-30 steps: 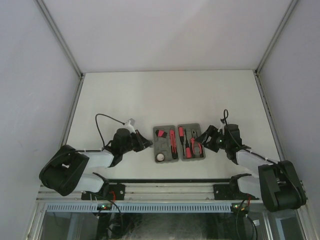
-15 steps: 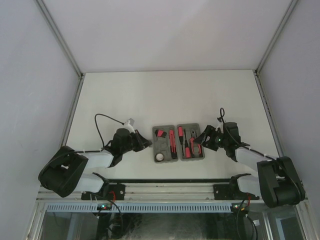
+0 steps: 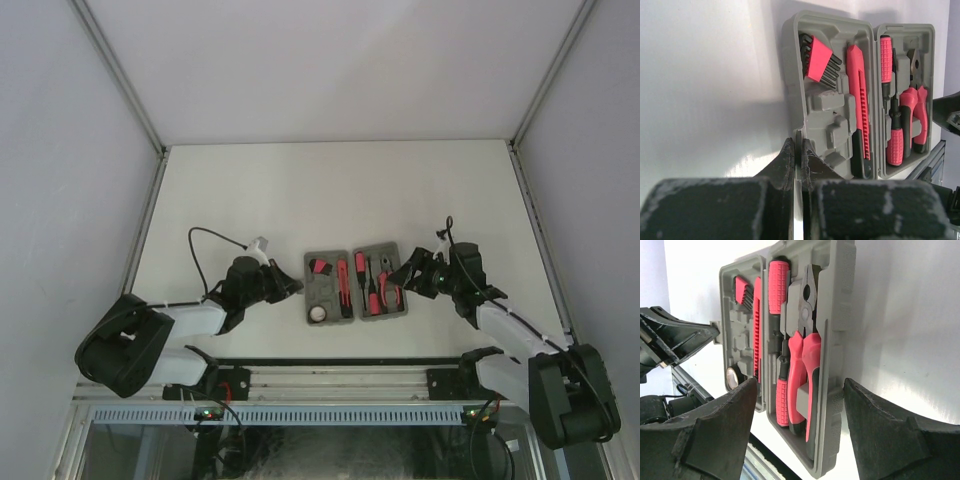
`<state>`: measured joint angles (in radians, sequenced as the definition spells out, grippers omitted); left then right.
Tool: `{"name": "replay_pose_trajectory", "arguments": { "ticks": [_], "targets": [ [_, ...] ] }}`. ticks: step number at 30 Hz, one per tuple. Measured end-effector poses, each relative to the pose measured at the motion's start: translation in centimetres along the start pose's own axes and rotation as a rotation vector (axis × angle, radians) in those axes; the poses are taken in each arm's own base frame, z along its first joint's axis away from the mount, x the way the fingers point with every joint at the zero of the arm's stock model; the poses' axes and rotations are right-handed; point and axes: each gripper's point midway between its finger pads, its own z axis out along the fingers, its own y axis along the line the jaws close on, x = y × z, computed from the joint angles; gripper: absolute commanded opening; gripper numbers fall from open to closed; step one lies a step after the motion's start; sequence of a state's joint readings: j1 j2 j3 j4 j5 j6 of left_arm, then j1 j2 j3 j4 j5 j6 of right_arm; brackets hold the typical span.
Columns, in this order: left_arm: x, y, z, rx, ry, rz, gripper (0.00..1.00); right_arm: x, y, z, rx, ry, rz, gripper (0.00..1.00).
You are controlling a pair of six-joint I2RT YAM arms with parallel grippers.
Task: Sort the tools into containers
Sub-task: Close the storage box at the center of the board.
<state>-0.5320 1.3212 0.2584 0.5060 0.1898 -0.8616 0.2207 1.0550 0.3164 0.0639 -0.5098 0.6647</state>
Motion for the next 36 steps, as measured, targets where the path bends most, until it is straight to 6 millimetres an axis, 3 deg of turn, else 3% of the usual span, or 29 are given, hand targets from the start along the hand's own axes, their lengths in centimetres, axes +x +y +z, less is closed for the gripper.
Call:
{"name": "replay_pose_trajectory", "arguments": {
  "ticks": [14,20,25,36],
  "targets": [
    [-0.6,0.3,0.1,-0.025,-0.030,0.002,0.00,-0.5,2.2,0.0,-0.017,-0.014,-0.057,0.67],
    [-0.9,0.5,0.2,-0.035,-0.043,0.002,0.00,-1.6,4.9,-0.2,-0.058,-0.038,-0.104,0.67],
    [-0.5,0.1,0.2,-0.024,-0.025,0.007,0.00,-0.3,8.4,-0.5,-0.168,0.026,-0.133,0.66],
    [0.0,-0.3,0.3,-0.014,0.000,0.010,0.00,0.9,11.1,-0.4,-0.251,0.077,-0.146,0.65]
  ]
}}
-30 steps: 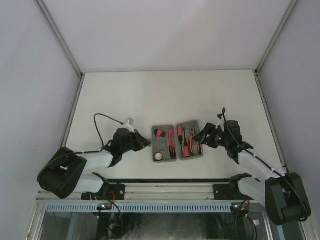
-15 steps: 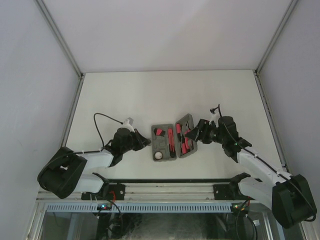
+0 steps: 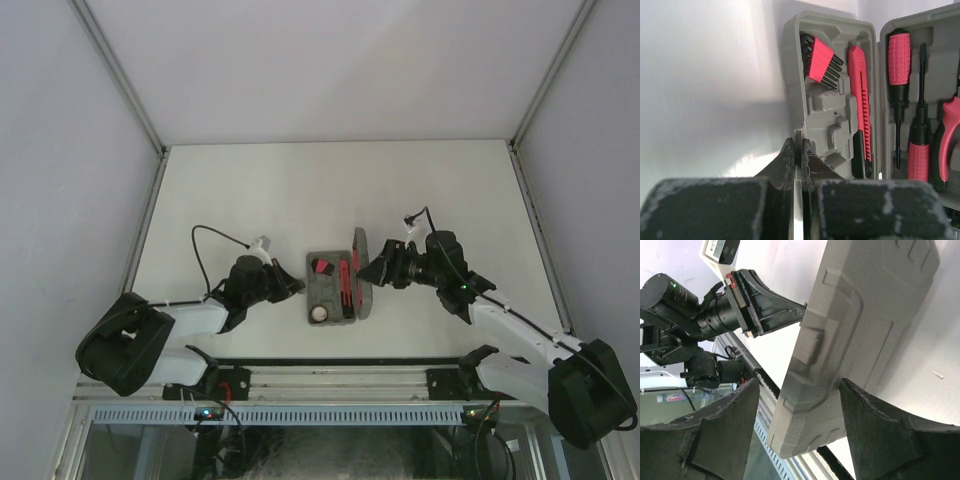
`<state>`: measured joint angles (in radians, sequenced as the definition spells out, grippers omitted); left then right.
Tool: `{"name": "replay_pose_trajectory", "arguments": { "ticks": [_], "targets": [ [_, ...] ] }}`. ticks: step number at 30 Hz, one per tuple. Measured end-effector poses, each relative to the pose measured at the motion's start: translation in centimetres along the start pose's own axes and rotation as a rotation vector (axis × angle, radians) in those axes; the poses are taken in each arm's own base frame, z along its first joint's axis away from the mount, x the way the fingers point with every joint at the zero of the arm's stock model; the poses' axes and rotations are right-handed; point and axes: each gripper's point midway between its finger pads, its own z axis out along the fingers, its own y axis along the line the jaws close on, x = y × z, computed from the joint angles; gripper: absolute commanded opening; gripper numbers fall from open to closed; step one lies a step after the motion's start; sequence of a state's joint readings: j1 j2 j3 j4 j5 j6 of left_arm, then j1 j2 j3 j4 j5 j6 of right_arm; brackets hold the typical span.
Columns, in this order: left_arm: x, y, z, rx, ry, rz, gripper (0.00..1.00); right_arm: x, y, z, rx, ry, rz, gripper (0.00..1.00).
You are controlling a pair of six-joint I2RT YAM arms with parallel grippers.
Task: Sort the tools into containers
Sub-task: Close the storage box at the center of the board.
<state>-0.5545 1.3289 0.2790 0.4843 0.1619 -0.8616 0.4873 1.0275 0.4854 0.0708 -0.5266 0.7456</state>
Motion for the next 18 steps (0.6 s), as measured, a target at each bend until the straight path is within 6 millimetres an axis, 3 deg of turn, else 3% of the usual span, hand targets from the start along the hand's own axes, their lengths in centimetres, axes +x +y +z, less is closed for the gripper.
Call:
{"name": "replay_pose_trajectory", "arguments": {
  "ticks": [18],
  "targets": [
    [0.4,-0.3,0.0,0.004,0.021,0.003,0.00,2.2,0.7,1.9,-0.034,0.086,0.025,0.57]
  ]
}}
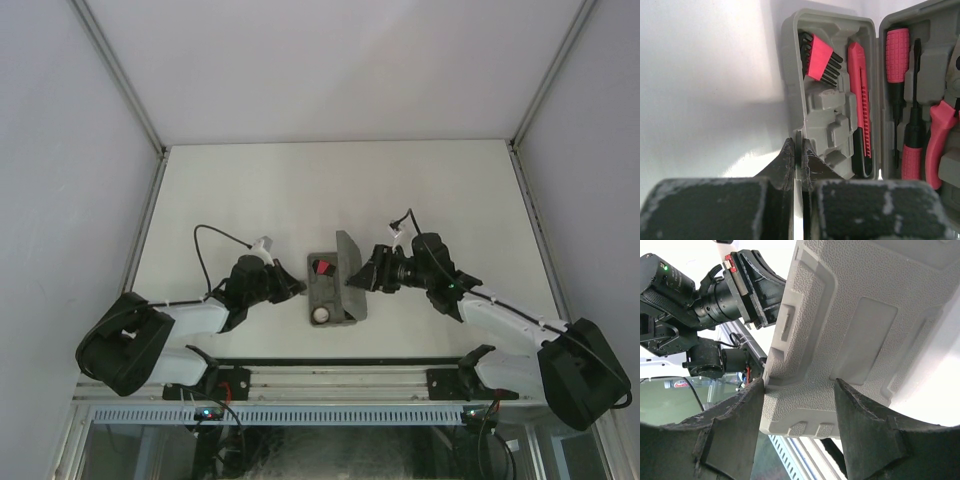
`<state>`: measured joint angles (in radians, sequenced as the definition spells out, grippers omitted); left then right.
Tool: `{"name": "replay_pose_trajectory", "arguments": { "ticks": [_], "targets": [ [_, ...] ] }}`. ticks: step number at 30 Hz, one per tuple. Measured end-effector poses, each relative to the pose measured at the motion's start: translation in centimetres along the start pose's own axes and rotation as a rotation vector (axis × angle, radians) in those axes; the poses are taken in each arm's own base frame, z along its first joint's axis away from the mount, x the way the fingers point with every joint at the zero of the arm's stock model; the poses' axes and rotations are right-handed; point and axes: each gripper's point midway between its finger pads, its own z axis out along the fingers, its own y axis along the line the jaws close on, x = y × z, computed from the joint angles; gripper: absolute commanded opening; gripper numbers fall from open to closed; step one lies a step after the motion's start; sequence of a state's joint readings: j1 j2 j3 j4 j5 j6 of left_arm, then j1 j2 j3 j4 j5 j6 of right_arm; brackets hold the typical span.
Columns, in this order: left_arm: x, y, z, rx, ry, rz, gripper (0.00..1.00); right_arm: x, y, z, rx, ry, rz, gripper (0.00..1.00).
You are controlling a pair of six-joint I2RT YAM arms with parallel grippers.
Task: Sort the tools into containers
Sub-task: Close the storage box at the center of the board.
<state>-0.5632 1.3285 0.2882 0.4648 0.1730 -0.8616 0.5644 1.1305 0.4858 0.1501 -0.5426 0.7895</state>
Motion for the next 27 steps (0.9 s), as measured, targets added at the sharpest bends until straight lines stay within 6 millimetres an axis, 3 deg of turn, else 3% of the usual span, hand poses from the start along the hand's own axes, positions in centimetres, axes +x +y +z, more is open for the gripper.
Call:
{"name": "replay_pose_trajectory", "arguments": {
  "ticks": [18,27],
  "targets": [
    [0.6,-0.1,-0.4,0.000,0.025,0.009,0.00,0.9,-0.6,1.2,0.022,0.025,0.001,0.58],
    [1.0,0.3,-1.2,-0.030,0.054,0.032,0.30,-0.2,-3.3,0.1,0.201,-0.073,-0.014,0.69]
  ]
}}
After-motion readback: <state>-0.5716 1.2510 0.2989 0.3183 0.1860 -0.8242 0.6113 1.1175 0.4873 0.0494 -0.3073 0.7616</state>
